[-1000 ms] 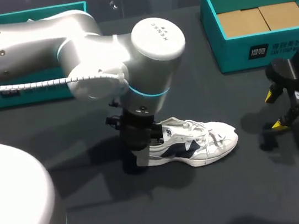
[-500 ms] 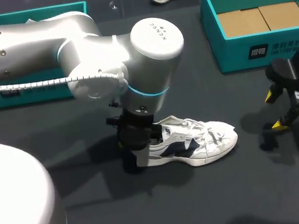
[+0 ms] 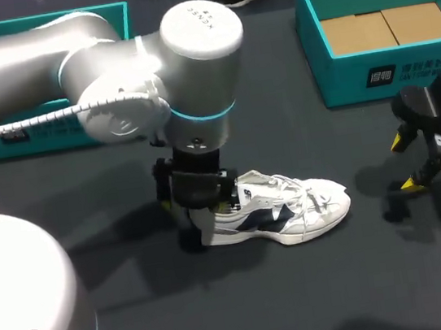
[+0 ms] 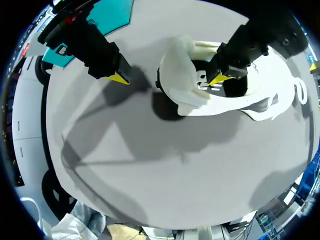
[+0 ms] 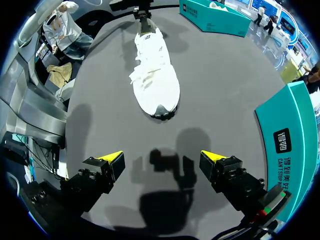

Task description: Take the shoe out of the shoebox, open the shoe tongue, remove and reinsert the insole, then place the shoe into the shoebox

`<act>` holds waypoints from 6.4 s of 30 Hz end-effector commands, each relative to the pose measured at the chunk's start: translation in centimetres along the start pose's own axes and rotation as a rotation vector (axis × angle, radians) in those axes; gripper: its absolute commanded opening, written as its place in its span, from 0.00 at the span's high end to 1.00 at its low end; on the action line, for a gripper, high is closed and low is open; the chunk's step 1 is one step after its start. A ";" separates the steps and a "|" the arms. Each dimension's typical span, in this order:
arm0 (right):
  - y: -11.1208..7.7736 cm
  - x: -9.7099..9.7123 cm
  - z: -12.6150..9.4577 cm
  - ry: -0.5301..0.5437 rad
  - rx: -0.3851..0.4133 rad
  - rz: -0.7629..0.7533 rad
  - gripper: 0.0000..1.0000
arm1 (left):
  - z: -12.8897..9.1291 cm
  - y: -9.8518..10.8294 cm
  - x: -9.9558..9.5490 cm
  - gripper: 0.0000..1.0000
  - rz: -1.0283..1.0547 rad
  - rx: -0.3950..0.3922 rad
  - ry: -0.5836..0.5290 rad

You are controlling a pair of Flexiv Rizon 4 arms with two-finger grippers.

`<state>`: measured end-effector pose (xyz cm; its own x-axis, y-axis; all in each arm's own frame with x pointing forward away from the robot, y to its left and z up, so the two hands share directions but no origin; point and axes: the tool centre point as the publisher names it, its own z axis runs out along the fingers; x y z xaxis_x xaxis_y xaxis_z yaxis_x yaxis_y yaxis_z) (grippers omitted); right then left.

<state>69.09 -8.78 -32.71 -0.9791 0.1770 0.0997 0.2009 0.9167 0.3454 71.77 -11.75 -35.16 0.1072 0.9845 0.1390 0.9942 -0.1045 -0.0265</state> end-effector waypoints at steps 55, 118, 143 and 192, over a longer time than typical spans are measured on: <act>0.0 0.1 0.0 -0.003 0.001 0.000 0.00 | -3.6 -0.8 9.6 0.00 -0.992 0.857 -0.863; 0.0 0.1 0.0 -0.003 0.001 0.000 0.00 | 6.4 -0.9 11.5 0.00 -1.377 1.043 -1.055; 0.0 0.1 0.0 -0.003 0.001 0.000 0.00 | 6.6 -1.0 7.7 0.00 -1.386 1.060 -1.065; 0.0 0.1 0.0 -0.003 0.001 0.000 0.00 | 6.1 -0.9 0.0 0.00 -1.372 1.104 -1.099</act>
<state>69.09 -8.77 -32.71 -0.9791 0.1770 0.0997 0.2009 0.9167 0.3454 70.76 -10.37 -40.97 -0.9964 0.0350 0.0770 -0.0627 0.3042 -0.9505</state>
